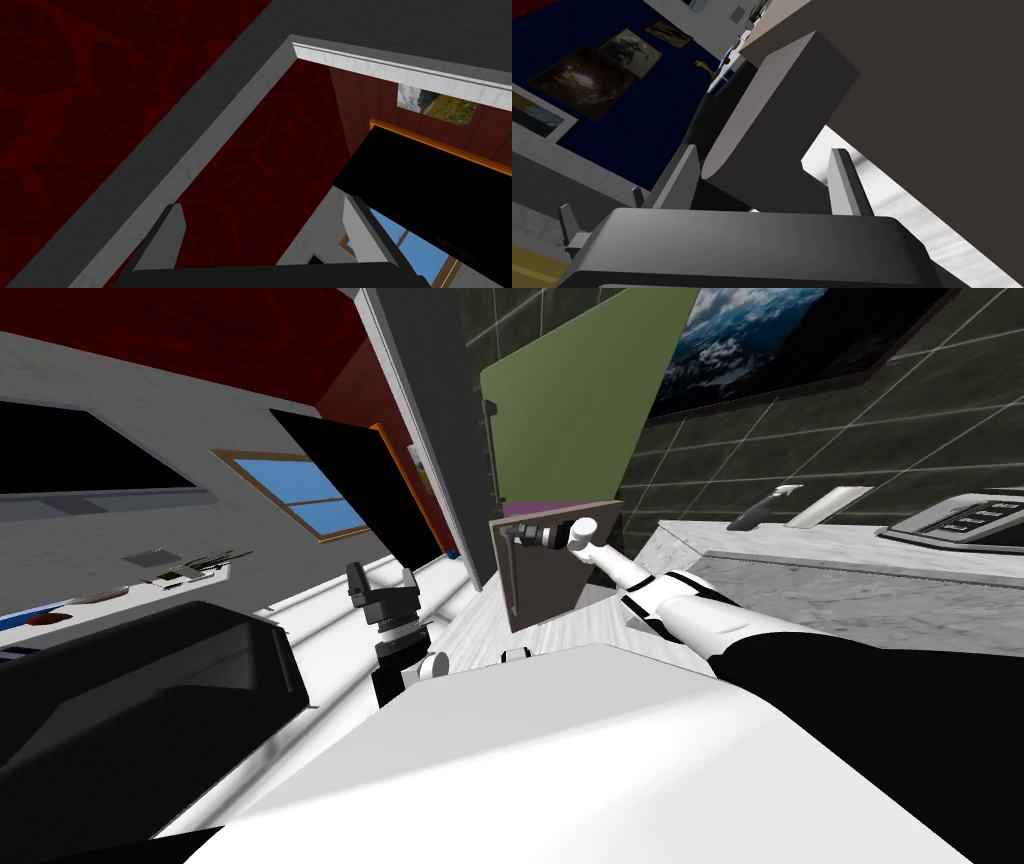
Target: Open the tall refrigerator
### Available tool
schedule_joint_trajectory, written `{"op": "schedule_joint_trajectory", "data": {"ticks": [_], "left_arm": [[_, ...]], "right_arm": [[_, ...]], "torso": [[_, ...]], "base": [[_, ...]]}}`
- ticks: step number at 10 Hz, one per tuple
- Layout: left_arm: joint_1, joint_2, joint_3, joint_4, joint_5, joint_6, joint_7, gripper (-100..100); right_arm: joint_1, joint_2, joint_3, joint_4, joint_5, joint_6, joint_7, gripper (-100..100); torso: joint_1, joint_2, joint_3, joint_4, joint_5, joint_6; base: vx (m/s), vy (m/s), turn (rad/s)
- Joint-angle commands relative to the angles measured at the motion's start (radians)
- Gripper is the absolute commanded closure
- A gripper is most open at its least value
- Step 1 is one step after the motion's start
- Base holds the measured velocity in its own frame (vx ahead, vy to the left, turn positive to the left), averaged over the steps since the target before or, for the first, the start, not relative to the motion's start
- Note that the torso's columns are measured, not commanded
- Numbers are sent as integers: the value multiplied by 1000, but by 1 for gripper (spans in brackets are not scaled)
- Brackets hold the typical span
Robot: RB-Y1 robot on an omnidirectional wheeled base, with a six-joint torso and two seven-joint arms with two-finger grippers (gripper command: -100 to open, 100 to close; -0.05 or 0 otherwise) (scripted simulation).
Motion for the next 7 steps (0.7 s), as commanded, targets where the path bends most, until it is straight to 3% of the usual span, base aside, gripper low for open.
{"op": "schedule_joint_trajectory", "data": {"ticks": [1, 2, 4, 7], "left_arm": [[0, 0, 0, 0, 0, 0, 0, 0], [0, 0, 0, 0, 0, 0, 0, 0], [0, 0, 0, 0, 0, 0, 0, 0], [0, 0, 0, 0, 0, 0, 0, 0]], "right_arm": [[69, 32, -45, -76, 78, -72, 72, 100], [69, 32, -45, -107, 108, -102, 101, 100], [69, 32, -45, -107, 168, -155, 153, 100], [69, 32, -45, -107, 254, -168, 213, 100]], "torso": [[-3, -2, -2, -1, 0, -5], [-3, -1, -1, -1, 0, -6], [2, 5, 3, 3, 1, 2], [-10, 11, 7, 5, -2, 2]], "base": [[-39, -255, 481], [-12, -140, 239], [6, 11, -1], [9, 25, 1]]}}
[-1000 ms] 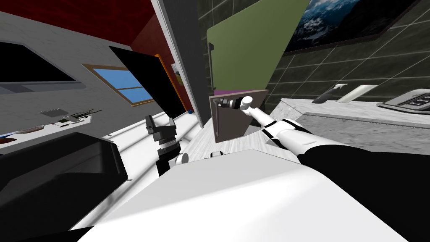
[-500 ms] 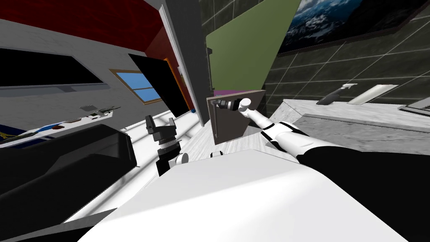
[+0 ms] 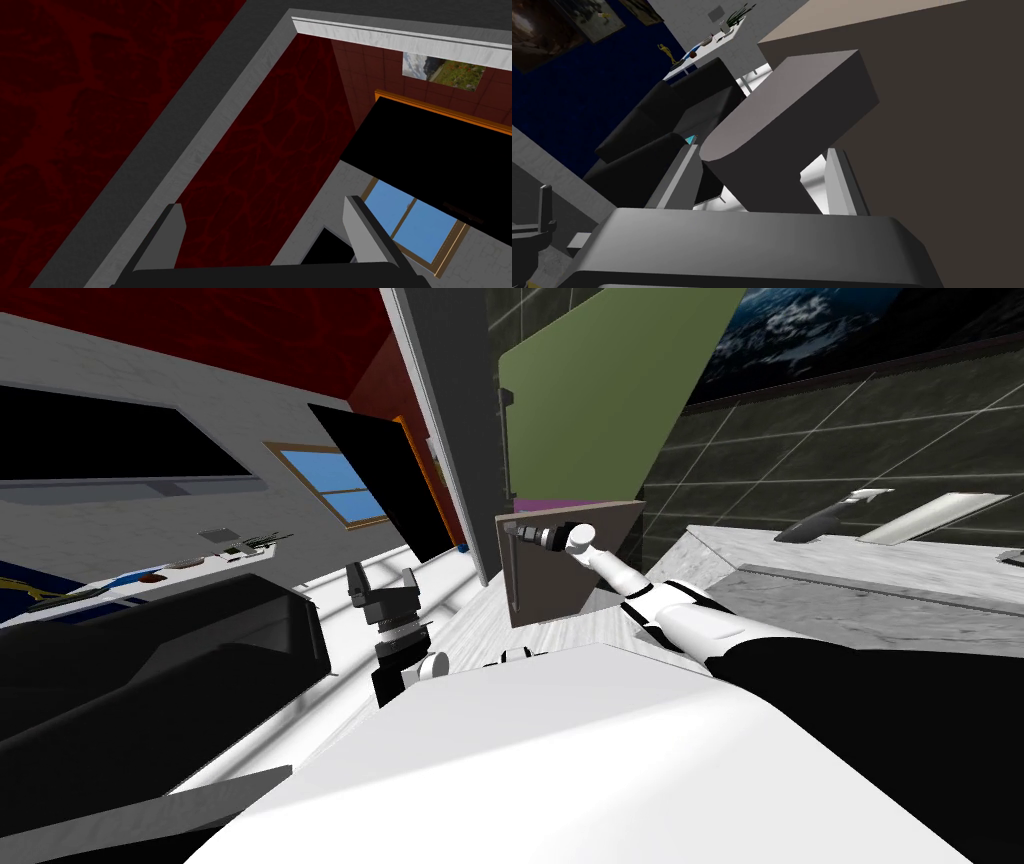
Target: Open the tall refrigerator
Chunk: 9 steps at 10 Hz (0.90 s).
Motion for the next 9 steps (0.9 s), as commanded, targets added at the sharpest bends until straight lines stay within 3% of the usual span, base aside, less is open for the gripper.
{"op": "schedule_joint_trajectory", "data": {"ticks": [1, 2, 3, 4, 7, 9], "left_arm": [[0, 0, 0, 0, 0, 0, 0, 0], [0, 0, 0, 0, 0, 0, 0, 0], [0, 0, 0, 0, 0, 0, 0, 0], [0, 0, 0, 0, 0, 0, 0, 0], [0, 0, 0, 0, 0, 0, 0, 0], [0, 0, 0, 0, 0, 0, 0, 0]], "right_arm": [[-4, -3, -2, 2, 78, -8, 28, 100], [-4, -3, -2, 2, 107, -8, 28, 100], [-5, -8, 20, -31, 48, 12, 1, 100], [-3, -18, 37, -61, 23, 27, -25, 100], [-1, -27, 54, -91, -30, 42, -50, 100], [2, -45, 87, -152, -93, 73, -102, 100]], "torso": [[-1, 1, 1, 0, -1, 1], [-1, 0, 0, -1, -1, 1], [-2, -1, -1, -1, -1, 2], [-3, 2, 1, -1, -1, 0], [-4, -2, -2, 0, -2, 2], [-2, -5, -5, 0, -2, 2]], "base": [[0, 0, 0], [-1, -7, 7], [-43, -62, -32], [-104, -164, -51], [-81, -141, -11], [-81, -138, -65]]}}
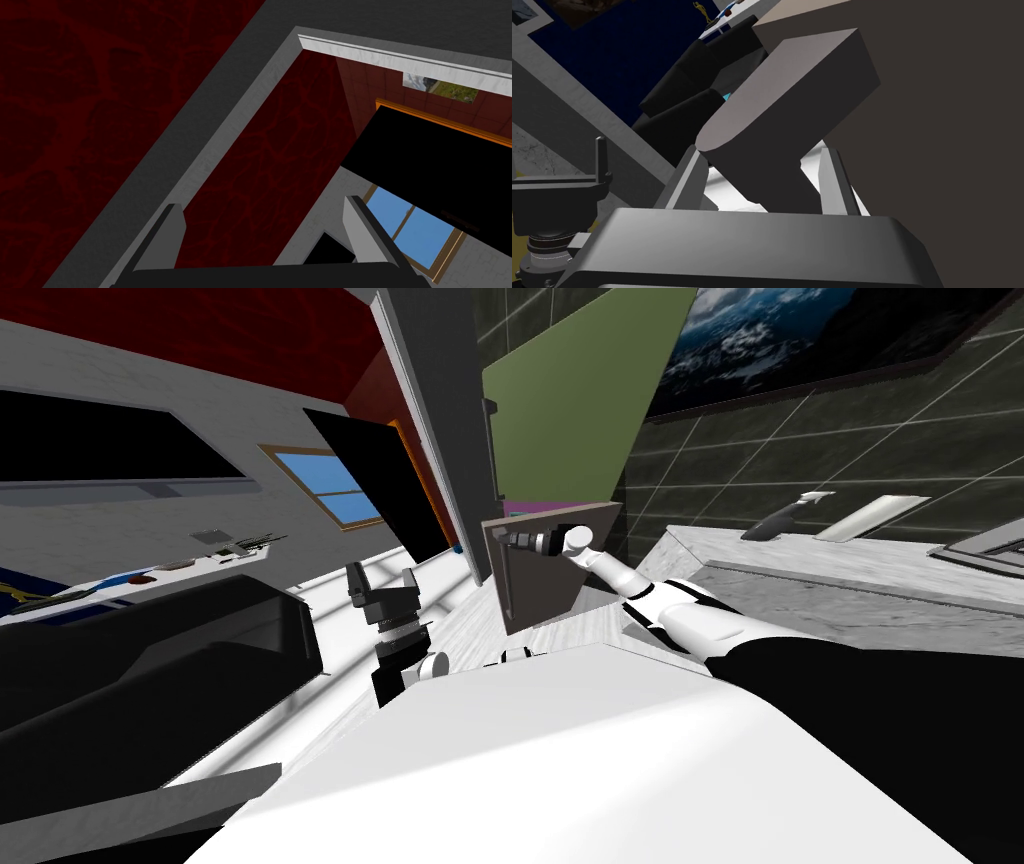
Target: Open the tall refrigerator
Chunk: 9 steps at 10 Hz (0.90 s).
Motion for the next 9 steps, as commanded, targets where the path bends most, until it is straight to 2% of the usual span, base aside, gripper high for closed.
{"op": "schedule_joint_trajectory", "data": {"ticks": [1, 2, 3, 5, 6, 7, 9], "left_arm": [[0, 0, 0, 0, 0, 0, 0, 0], [0, 0, 0, 0, 0, 0, 0, 0], [0, 0, 0, 0, 0, 0, 0, 0], [0, 0, 0, 0, 0, 0, 0, 0], [0, 0, 0, 0, 0, 0, 0, 0], [0, 0, 0, 0, 0, 0, 0, 0], [0, 0, 0, 0, 0, 0, 0, 0]], "right_arm": [[0, -21, 12, -45, -64, 17, -44, 100], [2, -31, 29, -76, -101, 32, -69, 100], [2, -31, 29, -76, -103, 32, -69, 100], [5, -49, 63, -137, -168, 63, -118, 100], [5, -49, 63, -137, -181, 63, -121, 100], [-25, -78, 59, -149, -195, 75, -137, -100], [-53, -115, 53, -169, -221, 82, -170, -100]], "torso": [[-4, 3, 2, 0, -1, -1], [-4, 2, 1, 0, -2, 2], [-4, 2, 0, 0, -2, 2], [-1, 1, -1, -2, -1, -1], [-4, 3, 1, -3, -1, -1], [1, -1, 0, -3, 0, -2], [18, -5, -2, -4, 7, -7]], "base": [[-70, -153, 12], [-68, -131, -40], [-58, -98, -24], [-87, -159, -68], [-69, -161, -6], [-4, -17, -79], [40, 75, -104]]}}
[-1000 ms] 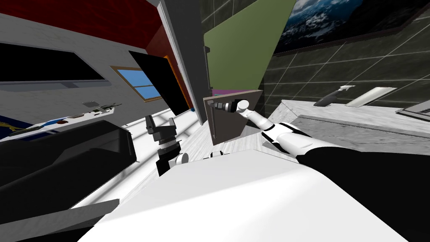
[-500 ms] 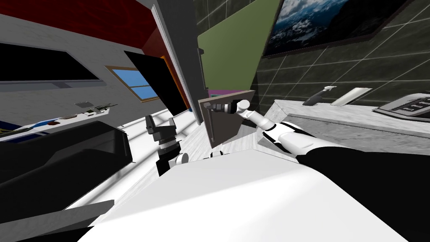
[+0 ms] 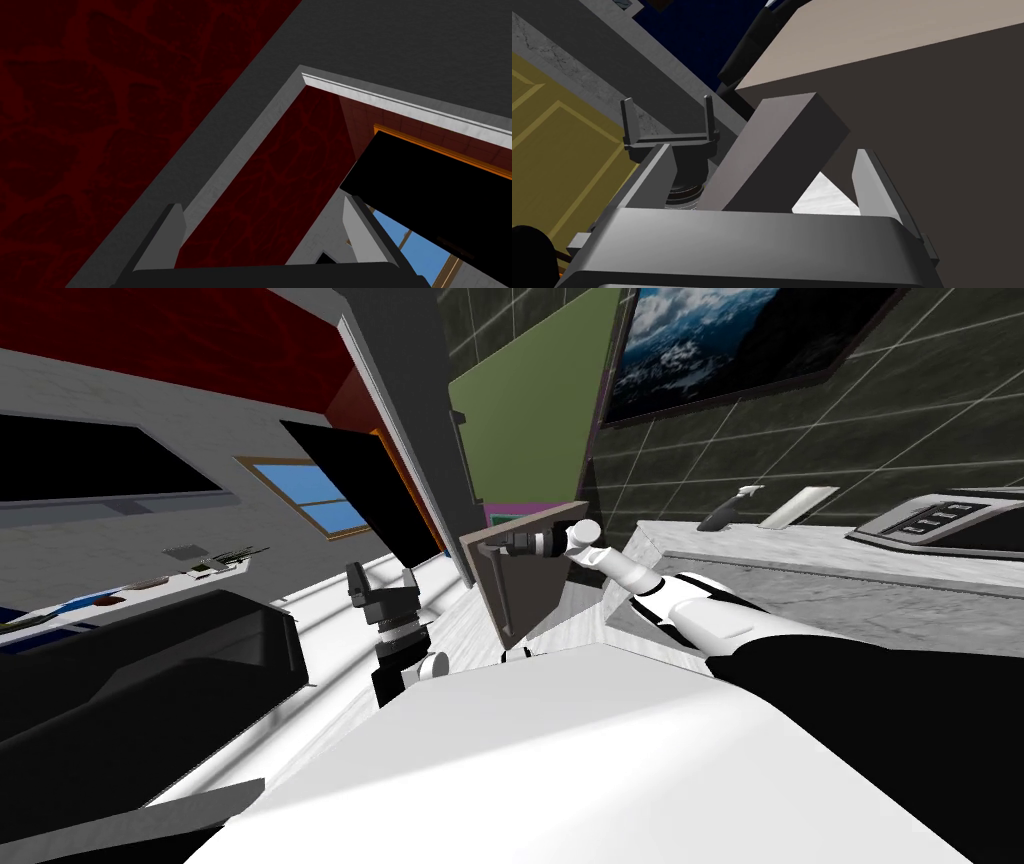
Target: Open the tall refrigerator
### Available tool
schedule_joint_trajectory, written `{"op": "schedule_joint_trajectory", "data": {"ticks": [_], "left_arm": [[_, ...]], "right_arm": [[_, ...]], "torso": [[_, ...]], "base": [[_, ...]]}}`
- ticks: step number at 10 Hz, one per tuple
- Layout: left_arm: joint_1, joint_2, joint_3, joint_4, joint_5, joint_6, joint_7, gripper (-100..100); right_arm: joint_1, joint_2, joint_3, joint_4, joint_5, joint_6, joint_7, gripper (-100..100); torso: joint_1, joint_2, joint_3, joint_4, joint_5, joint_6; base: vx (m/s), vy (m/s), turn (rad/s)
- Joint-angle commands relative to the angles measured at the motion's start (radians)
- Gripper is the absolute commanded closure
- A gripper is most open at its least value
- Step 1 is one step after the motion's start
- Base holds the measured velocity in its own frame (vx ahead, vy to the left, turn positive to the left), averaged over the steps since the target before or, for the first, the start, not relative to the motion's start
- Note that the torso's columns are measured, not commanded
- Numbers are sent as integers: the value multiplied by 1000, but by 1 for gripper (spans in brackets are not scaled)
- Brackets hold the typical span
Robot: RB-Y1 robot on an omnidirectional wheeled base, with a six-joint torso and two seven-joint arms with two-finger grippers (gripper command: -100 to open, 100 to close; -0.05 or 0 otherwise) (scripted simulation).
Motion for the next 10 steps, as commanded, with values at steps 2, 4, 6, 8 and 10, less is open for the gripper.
{"op": "schedule_joint_trajectory", "data": {"ticks": [2, 4, 6, 8, 10], "left_arm": [[0, 0, 0, 0, 0, 0, 0, 0], [0, 0, 0, 0, 0, 0, 0, 0], [0, 0, 0, 0, 0, 0, 0, 0], [0, 0, 0, 0, 0, 0, 0, 0], [0, 0, 0, 0, 0, 0, 0, 0]], "right_arm": [[-58, -72, -13, -40, -48, 10, -68, -100], [-51, -79, -12, -40, -50, 15, -67, -100], [-52, -81, -12, -39, -50, 15, -70, 0], [-51, -82, -12, -38, -50, 14, -70, 0], [-51, -82, -12, -37, -50, 14, -70, 0]], "torso": [[-4, 3, 2, 2, -1, -1], [-9, 15, 10, 7, -3, 0], [-11, 15, 10, 5, -4, 0], [-10, 9, 6, 2, -3, 1], [-9, 7, 5, 2, -3, 1]], "base": [[43, 75, -61], [32, 46, -37], [11, 3, -1], [0, 0, 0], [0, 0, 0]]}}
